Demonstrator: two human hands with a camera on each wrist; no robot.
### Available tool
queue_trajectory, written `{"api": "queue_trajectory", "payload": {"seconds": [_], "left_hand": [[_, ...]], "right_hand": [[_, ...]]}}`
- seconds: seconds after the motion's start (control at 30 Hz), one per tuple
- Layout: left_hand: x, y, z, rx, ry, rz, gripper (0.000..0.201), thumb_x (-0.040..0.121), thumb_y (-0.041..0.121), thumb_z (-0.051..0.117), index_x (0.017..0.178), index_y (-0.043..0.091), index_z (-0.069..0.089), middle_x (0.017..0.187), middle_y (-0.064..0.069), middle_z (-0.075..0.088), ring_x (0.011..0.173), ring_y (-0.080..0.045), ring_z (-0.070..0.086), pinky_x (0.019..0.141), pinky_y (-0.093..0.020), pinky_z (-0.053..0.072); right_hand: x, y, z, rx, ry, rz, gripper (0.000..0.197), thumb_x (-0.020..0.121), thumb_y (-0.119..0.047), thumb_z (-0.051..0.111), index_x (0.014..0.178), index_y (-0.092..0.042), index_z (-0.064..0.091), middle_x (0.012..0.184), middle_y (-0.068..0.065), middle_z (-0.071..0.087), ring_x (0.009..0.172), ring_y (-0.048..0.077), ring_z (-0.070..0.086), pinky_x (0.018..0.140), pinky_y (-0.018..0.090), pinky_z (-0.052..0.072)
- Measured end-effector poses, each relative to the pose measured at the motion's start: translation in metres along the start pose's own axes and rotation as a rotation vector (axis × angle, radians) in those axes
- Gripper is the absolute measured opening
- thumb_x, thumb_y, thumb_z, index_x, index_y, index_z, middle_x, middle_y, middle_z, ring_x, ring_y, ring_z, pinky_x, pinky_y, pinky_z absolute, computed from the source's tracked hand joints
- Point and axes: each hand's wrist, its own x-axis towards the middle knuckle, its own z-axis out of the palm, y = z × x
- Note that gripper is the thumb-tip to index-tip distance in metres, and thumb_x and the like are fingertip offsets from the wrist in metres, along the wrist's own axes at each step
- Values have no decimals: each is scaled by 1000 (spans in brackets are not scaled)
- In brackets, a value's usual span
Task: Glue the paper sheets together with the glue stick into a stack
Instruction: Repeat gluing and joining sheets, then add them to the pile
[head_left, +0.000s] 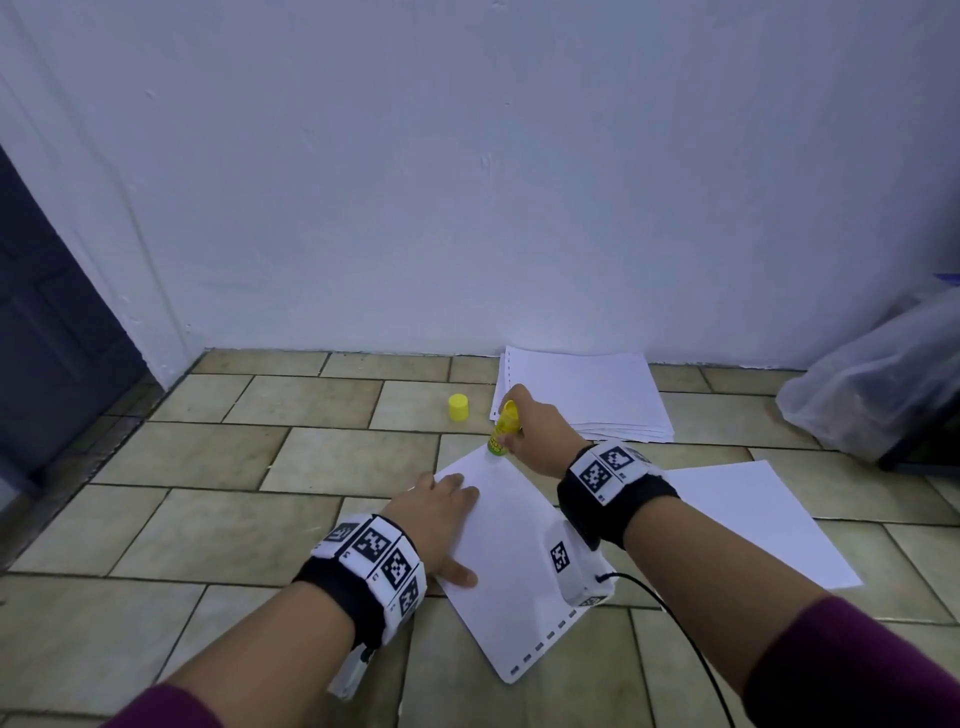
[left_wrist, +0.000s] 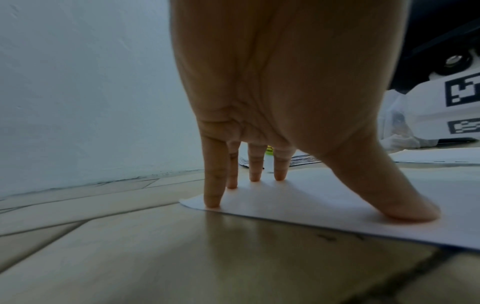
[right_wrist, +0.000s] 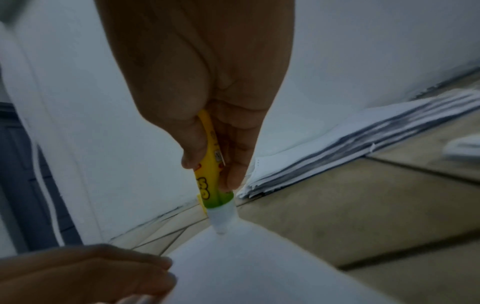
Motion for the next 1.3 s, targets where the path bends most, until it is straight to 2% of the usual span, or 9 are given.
{"api": "queue_trajectory", "payload": {"seconds": [0.2, 0.37, 0.63, 0.77, 0.93, 1.07, 1.13, 1.2, 1.3], "left_hand": [[0, 1, -7, 6, -51, 24, 95, 78, 55, 68, 151, 37, 10, 151, -7, 19, 135, -31, 25, 107, -45, 37], [0, 2, -10, 52, -82, 27, 92, 80, 57, 66, 151, 40, 10, 153, -7, 14, 136, -32, 23, 108, -44, 35], [-3, 1, -9, 99, -63, 27, 89, 82, 63, 59, 151, 44, 5, 158, -5, 6, 142, -27, 18, 109, -39, 32], [-6, 2, -8, 100, -43, 18, 81, 84, 65, 54, 150, 42, 13, 153, -6, 16, 137, -28, 25, 105, -39, 37], [-11, 0, -10, 104, -1, -65, 70, 87, 58, 55, 146, 30, 27, 145, -11, 23, 125, -29, 38, 96, -38, 43], [-15, -4, -11, 143, 74, -7, 70, 83, 59, 59, 137, 20, 37, 149, -8, 15, 133, -24, 26, 93, -35, 42], [-15, -6, -9, 99, 83, 94, 70, 85, 52, 60, 142, 24, 31, 157, -2, 1, 138, -22, 20, 98, -36, 42], [-14, -7, -7, 69, 27, 144, 75, 89, 48, 57, 150, 36, 15, 159, 2, -8, 142, -23, 17, 104, -38, 38], [-14, -8, -7, 94, -47, 102, 76, 91, 54, 50, 152, 40, 6, 160, 1, -3, 145, -25, 11, 107, -39, 34]], "right_hand": [[-37, 12, -20, -107, -144, -32, 31, 90, -9, 58, 116, -11, 41, 99, 17, 62, 87, 31, 57, 74, 36, 46], [-72, 29, -35, -170, -242, -67, 26, 90, -13, 60, 106, -19, 40, 88, 2, 55, 79, 20, 52, 64, 27, 40], [-104, 42, -51, -236, -331, -62, 27, 91, -19, 61, 98, -29, 37, 95, 10, 61, 82, 28, 59, 71, 37, 50], [-109, 48, -62, -181, -365, -46, 24, 87, -16, 65, 97, -25, 44, 91, 7, 65, 76, 20, 62, 71, 34, 53], [-102, 58, -75, 394, -118, 91, 20, 84, -3, 69, 90, -7, 50, 78, 15, 66, 61, 22, 64, 57, 30, 55], [-93, 56, -73, 677, 48, 147, 15, 85, -3, 68, 92, -3, 54, 76, 15, 66, 57, 22, 61, 57, 29, 54], [-87, 56, -68, 724, 104, 159, 16, 86, -2, 66, 95, -1, 54, 78, 17, 67, 57, 23, 62, 58, 29, 56], [-80, 54, -62, 730, 149, 171, 17, 86, -3, 66, 95, -2, 52, 79, 18, 67, 60, 26, 63, 61, 32, 57], [-68, 49, -51, 690, 185, 172, 18, 87, -3, 65, 91, -6, 48, 80, 16, 64, 61, 26, 62, 59, 30, 56]]}}
